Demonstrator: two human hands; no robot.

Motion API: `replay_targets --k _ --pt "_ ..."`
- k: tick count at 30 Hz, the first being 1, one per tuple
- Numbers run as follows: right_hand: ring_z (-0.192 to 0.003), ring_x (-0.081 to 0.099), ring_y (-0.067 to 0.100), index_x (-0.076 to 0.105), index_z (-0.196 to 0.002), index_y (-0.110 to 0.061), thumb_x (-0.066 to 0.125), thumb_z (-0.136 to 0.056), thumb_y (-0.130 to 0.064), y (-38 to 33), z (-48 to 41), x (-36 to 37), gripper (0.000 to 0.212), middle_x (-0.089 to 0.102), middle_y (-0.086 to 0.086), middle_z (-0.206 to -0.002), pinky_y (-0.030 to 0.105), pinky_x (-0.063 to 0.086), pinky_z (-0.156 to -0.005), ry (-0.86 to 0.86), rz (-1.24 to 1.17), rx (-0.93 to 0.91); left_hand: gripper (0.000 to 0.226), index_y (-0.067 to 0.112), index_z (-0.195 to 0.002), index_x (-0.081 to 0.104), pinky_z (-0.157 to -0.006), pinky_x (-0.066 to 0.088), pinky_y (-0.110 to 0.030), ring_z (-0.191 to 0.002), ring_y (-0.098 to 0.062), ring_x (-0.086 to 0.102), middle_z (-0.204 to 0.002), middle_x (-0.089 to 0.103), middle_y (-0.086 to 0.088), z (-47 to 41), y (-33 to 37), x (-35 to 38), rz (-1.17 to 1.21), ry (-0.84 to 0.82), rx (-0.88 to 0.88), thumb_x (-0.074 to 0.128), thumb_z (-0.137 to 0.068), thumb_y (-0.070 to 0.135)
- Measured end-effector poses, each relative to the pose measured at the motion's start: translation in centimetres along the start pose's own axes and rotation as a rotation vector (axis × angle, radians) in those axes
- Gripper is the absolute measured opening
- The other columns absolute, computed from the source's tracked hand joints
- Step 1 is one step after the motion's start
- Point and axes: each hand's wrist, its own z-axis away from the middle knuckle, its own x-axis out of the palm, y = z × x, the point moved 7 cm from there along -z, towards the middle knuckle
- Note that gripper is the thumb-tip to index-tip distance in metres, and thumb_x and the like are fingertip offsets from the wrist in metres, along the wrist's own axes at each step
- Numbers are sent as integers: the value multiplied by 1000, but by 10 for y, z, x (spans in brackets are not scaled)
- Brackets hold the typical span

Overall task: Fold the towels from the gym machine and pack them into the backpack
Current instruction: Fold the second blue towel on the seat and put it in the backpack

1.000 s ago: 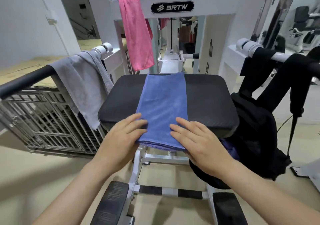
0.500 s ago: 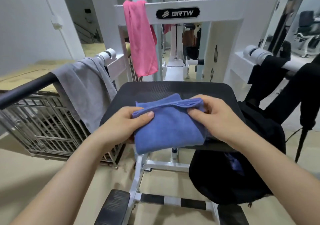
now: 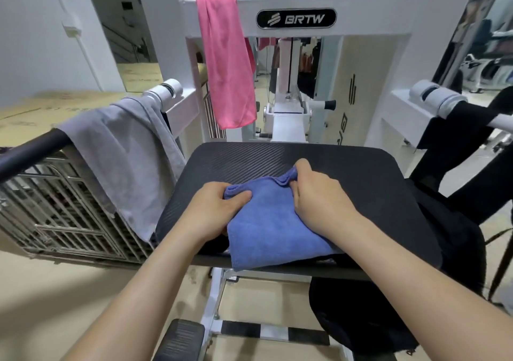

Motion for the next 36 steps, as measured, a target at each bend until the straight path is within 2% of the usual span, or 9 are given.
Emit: replay_targets --k 5,7,11,15,20,25,29,32,36 --pt "-88 58 35 39 -127 -22 39 -97 -23 4 -4 -3 30 62 7 -98 39 43 -70 -47 -57 30 34 1 -66 52 -41 33 -18 -48 -14 39 -57 47 -6 -5 3 -2 16 -46 -16 60 -90 24" --pt "-99 58 31 44 -130 -26 43 -94 -25 10 -8 -5 36 64 5 -113 39 47 -80 -110 -96 86 37 -1 -73 58 -50 40 -25 -52 -15 46 -58 55 -1 -9 2 -7 -124 7 8 63 -85 33" --pt "-111 52 25 50 -127 -26 55 -85 -37 16 -16 -15 44 52 3 -126 41 48 -88 -245 165 125 22 28 -83 63 -74 50 -35 -82 -14 58 -81 62 10 -9 14 -16 -524 151 103 66 -76 49" --pt "-138 28 24 34 -142 -22 61 -80 -31 -23 -25 -18 68 32 3 -146 54 30 -107 -308 403 -177 16 32 -83 57 -74 43 -31 -85 -11 53 -85 57 11 -16 26 -5 -491 -13 217 71 -77 36" --pt "-99 53 19 48 -123 -29 66 -76 -35 -55 -25 6 50 52 -7 -102 43 44 -87 -654 343 -293 27 30 -78 53 -71 41 -28 -81 -12 54 -81 59 11 -14 33 4 -386 -83 368 75 -74 15" --pt "-82 65 23 62 -93 -19 69 -68 -31 -43 -31 1 29 66 -1 -87 38 54 -72 -693 271 -167 39 36 -98 51 -85 47 -32 -99 -12 57 -102 55 8 4 27 -18 -273 186 326 72 -69 50" --pt "-76 68 25 66 -85 -9 63 -63 -18 -11 -22 -13 24 70 4 -80 32 53 -64 -667 -391 30 57 32 -100 53 -74 49 -26 -78 -6 65 -87 71 6 38 7 -9 102 -74 25 69 -61 71" --pt "-84 70 23 71 -92 -12 59 -68 -11 1 -6 -18 26 73 9 -94 29 57 -69 -676 -983 174 51 15 -108 56 -73 55 -31 -80 -13 70 -89 74 2 44 6 -3 468 -161 -18 80 -66 32" --pt "-92 70 19 73 -97 -14 69 -76 -27 12 8 -19 25 74 8 -102 31 54 -82 -526 -1206 263 33 12 -104 55 -55 54 -28 -64 -16 58 -76 64 -3 32 4 1 916 -54 -106 63 -74 1"
